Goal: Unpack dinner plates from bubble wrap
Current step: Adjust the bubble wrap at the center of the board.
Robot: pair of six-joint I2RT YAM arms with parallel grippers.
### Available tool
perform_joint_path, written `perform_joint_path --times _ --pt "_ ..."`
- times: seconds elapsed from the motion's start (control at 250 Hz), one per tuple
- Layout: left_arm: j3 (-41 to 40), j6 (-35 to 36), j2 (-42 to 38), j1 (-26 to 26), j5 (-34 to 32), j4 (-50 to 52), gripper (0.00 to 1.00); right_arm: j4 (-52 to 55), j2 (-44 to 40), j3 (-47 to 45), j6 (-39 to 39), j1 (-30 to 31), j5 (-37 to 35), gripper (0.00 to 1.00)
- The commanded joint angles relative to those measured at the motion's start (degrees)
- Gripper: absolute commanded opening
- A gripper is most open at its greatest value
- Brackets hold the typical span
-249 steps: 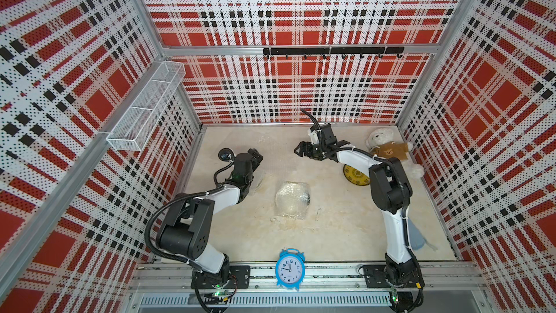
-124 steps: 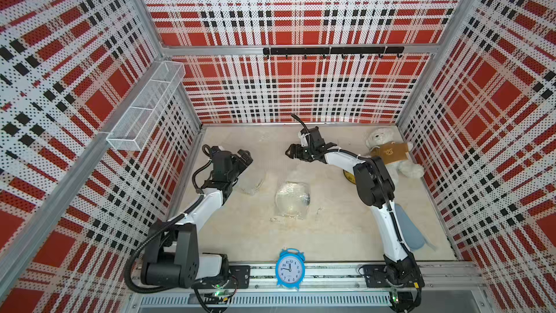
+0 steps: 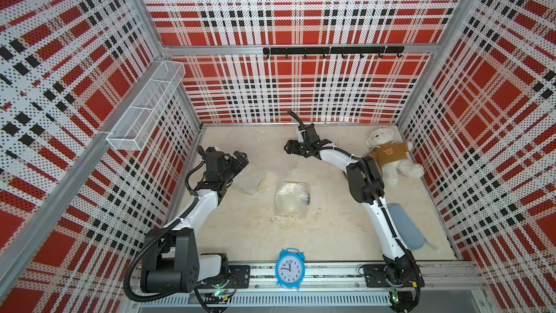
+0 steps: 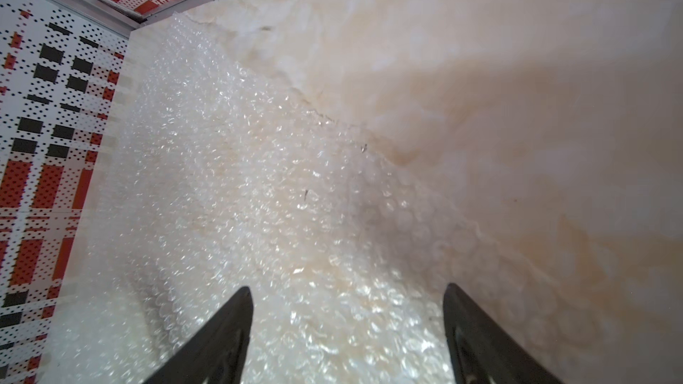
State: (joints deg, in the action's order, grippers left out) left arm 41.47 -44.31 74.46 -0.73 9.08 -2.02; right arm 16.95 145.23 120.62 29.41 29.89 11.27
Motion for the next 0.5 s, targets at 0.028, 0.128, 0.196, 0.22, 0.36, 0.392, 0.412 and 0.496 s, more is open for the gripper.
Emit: perform_joint_path --times 0.028,0.128,0.196,0.22,0.36,0.392,0.412,0.496 --pt "0.9 1.2 -1.2 -1.5 2.0 1.4 0.99 2.8 4.4 7.9 -2.5 -0.6 -2.8 0.83" --pt "1.0 1.8 -1.3 -2.3 3.0 2.0 0.99 4.4 7.3 13.8 -3.0 -1.3 -3.2 0.83" --pt "1.4 2.4 -1.3 -2.4 3.4 2.3 0.99 5.2 8.7 17.2 -3.5 -1.7 -3.7 0.84" --pt "1.6 2.5 -1.3 -2.6 3.6 2.7 0.99 5.4 8.8 18.0 -3.5 -1.8 -3.8 0.83" --pt "2.9 3.6 -1.7 -3.4 4.6 4.6 0.99 4.9 4.0 15.1 -5.6 -2.0 -4.1 0.83" --pt "3.2 3.9 -1.8 -3.5 4.7 5.1 0.99 4.3 1.8 12.8 -5.3 -1.9 -3.9 0.84" --pt "3.4 4.0 -1.8 -3.6 4.8 5.4 0.99 3.8 0.3 11.1 -5.0 -1.8 -3.8 0.83" --pt "4.0 4.3 -1.6 -4.0 5.5 6.0 0.99 4.4 -5.1 5.7 -3.0 -1.6 -2.5 0.84"
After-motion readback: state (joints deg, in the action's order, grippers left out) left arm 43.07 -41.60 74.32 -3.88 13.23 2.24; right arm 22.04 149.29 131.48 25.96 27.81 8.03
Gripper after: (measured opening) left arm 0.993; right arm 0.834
